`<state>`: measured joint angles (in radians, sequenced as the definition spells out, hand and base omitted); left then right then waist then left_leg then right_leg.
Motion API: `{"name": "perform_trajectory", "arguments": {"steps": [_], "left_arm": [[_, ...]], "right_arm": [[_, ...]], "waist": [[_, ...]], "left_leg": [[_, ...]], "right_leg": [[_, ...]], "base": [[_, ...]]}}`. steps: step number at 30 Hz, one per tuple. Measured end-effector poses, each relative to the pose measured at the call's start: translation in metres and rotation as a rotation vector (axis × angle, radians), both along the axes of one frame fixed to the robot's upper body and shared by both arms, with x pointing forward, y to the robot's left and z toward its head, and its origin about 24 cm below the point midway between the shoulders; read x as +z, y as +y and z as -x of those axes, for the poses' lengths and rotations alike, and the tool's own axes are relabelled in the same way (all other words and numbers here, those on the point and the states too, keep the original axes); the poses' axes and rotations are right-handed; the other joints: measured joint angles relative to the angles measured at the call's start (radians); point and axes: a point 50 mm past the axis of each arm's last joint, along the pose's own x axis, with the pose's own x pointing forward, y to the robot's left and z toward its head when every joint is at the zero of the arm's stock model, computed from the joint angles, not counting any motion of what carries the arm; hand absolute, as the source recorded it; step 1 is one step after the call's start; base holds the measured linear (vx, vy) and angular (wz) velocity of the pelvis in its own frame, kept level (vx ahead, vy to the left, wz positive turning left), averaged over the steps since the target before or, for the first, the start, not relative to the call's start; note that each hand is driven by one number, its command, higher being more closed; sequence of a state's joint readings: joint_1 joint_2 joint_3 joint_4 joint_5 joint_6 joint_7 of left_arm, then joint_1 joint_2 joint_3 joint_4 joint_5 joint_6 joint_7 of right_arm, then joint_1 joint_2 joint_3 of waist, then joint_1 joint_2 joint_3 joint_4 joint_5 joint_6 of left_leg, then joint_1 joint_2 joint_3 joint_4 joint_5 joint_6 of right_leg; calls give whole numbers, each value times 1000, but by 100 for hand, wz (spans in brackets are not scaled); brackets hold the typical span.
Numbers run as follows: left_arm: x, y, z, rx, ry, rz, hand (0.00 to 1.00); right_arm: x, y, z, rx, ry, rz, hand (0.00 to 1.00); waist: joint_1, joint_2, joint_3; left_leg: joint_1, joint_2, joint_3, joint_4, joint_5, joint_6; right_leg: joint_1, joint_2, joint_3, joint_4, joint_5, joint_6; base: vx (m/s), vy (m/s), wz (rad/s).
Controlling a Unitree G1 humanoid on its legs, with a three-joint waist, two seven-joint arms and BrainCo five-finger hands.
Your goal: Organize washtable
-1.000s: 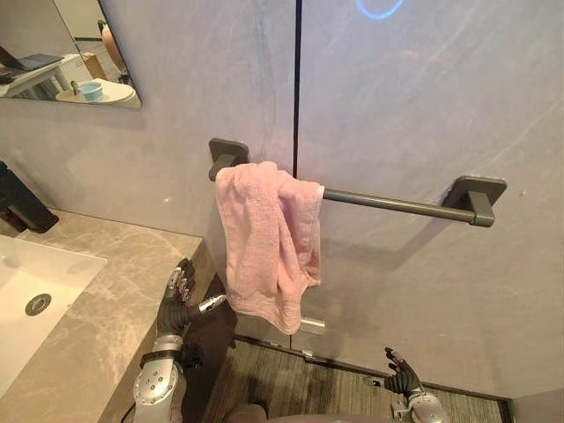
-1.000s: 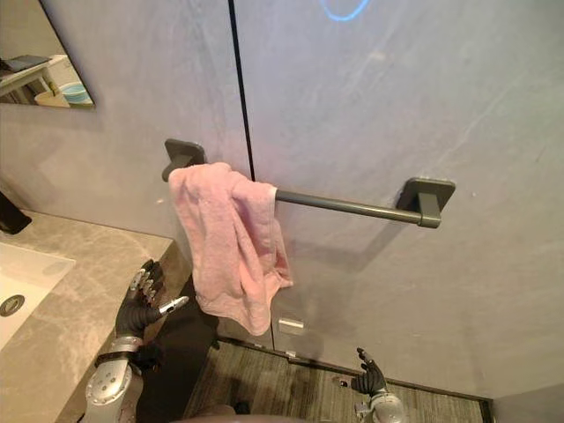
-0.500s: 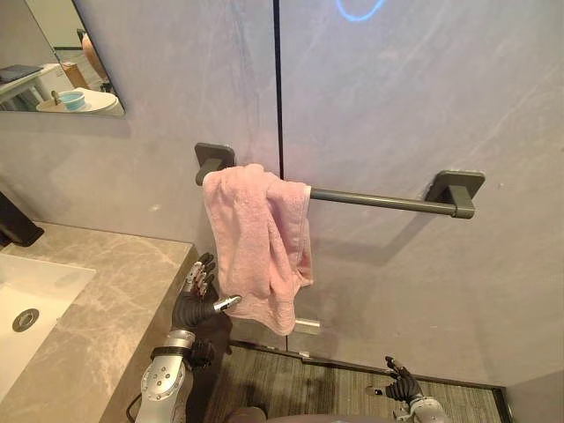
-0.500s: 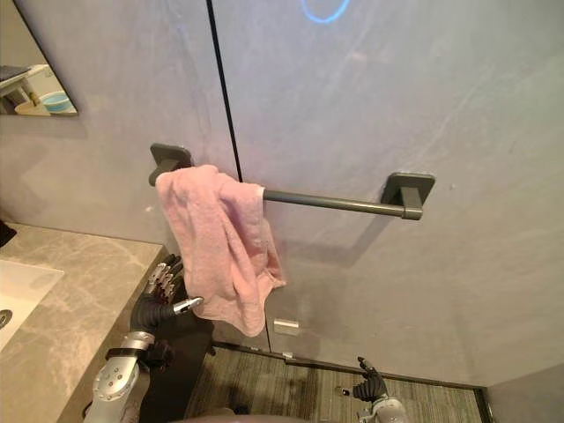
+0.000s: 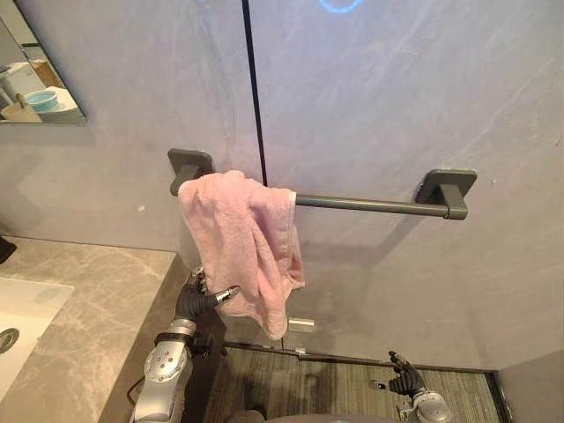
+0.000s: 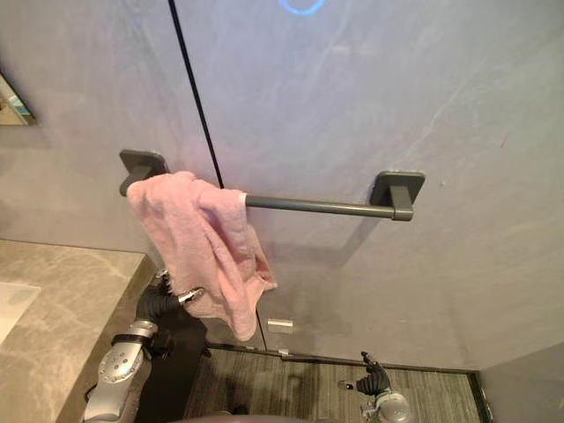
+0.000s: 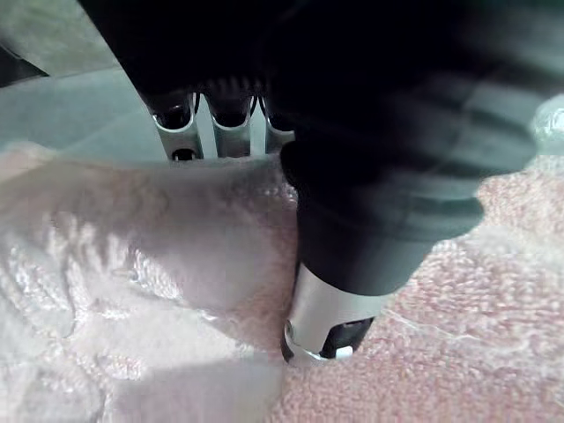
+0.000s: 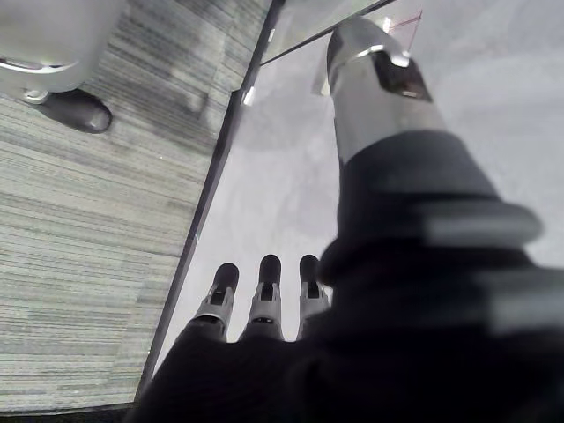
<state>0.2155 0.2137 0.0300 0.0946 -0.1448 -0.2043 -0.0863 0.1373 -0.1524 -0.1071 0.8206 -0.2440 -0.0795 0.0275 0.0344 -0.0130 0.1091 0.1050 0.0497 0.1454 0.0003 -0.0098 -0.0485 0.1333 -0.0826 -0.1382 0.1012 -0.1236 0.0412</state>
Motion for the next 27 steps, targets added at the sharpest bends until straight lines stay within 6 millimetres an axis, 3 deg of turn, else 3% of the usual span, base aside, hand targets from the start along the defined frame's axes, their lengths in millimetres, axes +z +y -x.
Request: {"name": "perform_trajectory", "arguments": {"steps": [3,12,21,27], "left_arm": [[-4,3,1,4,19,-8,100],[-4,11,2,11,31,-38,100],[-2,14,1,20,17,-44,100],[1,13,1,20,0,-49,100]], "right_arm": [[1,-2,-3,3,-7,6,0],[9,-12,-11,15,-43,41,0],[67,-8,-57,116,-375,64,0],[95,4,-62,191,-525,-1,0]], "waist": [[-17,-1,0],[-21,-3,0],[-25,-3,1],[-29,-4,1]], "left_leg": [[4,-1,2,-4,0,0],[29,-7,19,-52,15,7],[28,-11,18,-60,16,8],[22,-9,16,-52,11,9]], "right_leg": [[1,1,12,-3,4,-6],[0,0,36,-20,11,-5],[-3,-2,47,-34,13,-1],[-12,-1,59,-28,13,0]], "base": [[5,2,-3],[-9,0,-5],[3,-5,-2],[-23,-15,-5]]}}
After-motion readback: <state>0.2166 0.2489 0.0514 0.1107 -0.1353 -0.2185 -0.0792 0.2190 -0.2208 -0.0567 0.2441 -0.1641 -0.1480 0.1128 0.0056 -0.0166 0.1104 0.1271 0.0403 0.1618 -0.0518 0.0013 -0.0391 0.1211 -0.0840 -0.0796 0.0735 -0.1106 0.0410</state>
